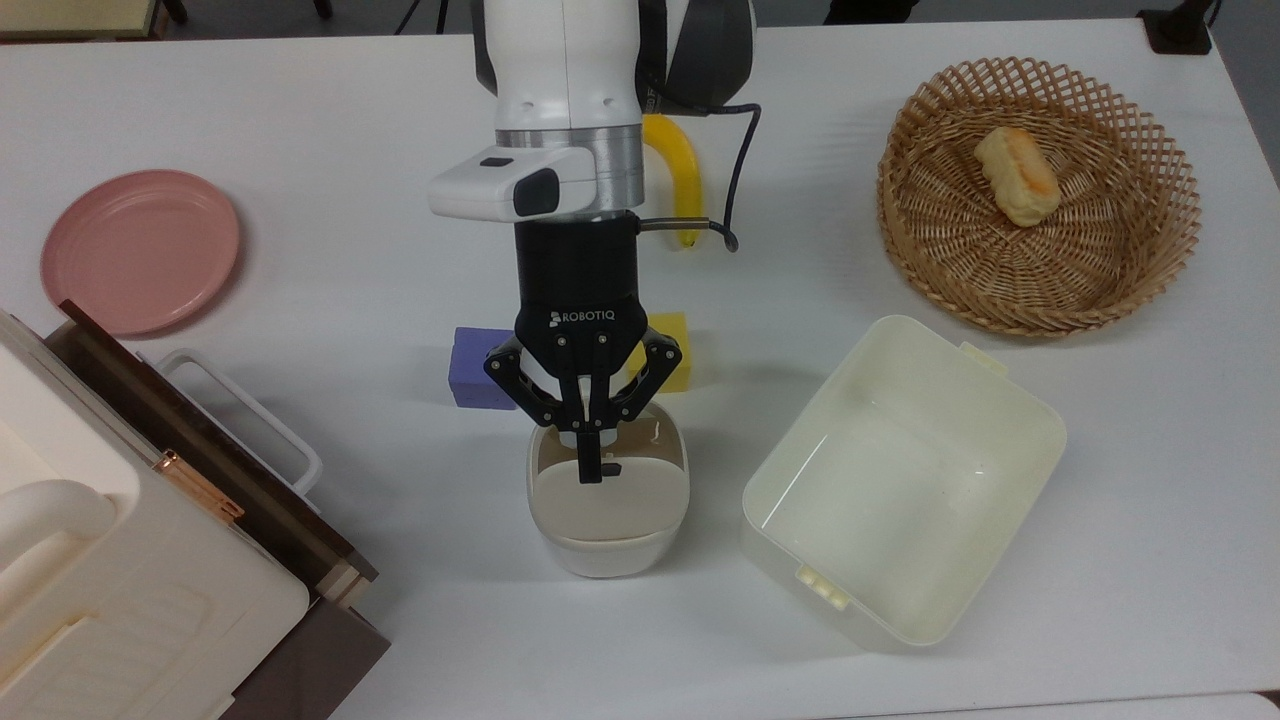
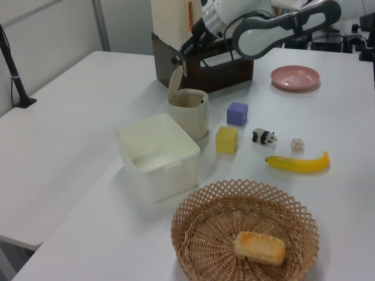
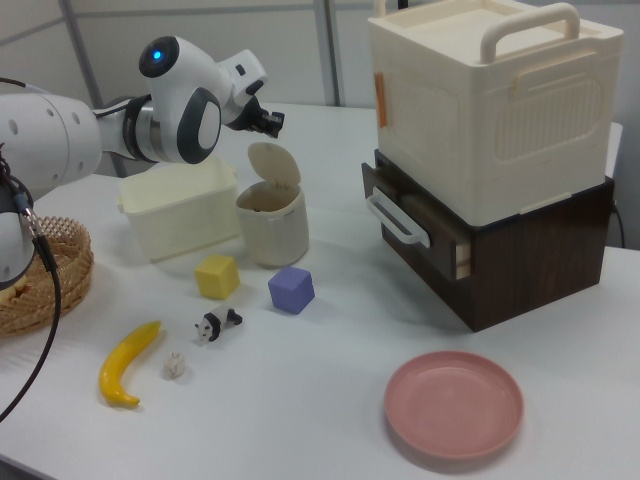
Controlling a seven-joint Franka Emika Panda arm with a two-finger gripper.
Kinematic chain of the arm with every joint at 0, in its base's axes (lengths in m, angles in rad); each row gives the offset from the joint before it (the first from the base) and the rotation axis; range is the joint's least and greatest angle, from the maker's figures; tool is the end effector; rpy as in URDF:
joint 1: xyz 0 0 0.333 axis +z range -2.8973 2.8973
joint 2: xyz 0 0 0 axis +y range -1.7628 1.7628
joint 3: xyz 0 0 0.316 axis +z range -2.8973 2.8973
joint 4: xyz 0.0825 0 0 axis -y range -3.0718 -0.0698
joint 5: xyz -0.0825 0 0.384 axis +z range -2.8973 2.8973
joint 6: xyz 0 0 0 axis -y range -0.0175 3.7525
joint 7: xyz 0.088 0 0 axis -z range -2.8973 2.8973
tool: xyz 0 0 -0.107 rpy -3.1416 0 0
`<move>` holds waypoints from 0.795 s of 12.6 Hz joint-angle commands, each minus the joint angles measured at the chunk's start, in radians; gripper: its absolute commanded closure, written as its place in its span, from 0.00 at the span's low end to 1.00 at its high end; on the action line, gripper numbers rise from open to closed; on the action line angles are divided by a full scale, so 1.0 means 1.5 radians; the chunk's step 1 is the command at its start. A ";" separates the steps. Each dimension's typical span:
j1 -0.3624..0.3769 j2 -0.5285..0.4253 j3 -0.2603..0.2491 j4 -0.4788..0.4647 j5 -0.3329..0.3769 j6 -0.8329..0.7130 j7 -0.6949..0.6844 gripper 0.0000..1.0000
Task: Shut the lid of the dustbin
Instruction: 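Push the raised lid down onto the dustbin rim with the gripper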
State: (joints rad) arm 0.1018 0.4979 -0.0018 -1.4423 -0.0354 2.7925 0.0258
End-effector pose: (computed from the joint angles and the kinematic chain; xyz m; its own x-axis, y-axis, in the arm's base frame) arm 0.7458 0.0768 0.5053 0.6540 0.0739 0.7528 0.0959 -0.9953 0.0145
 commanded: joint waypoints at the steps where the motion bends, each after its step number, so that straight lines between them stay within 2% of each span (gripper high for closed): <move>1: 0.003 0.008 -0.004 0.013 0.000 0.004 -0.010 1.00; 8: 0.005 0.001 -0.004 0.002 -0.002 -0.057 -0.025 1.00; 10: 0.005 -0.007 -0.004 0.000 -0.002 -0.116 -0.034 1.00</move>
State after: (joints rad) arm 0.1011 0.5013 -0.0019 -1.4424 -0.0354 2.7207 0.0076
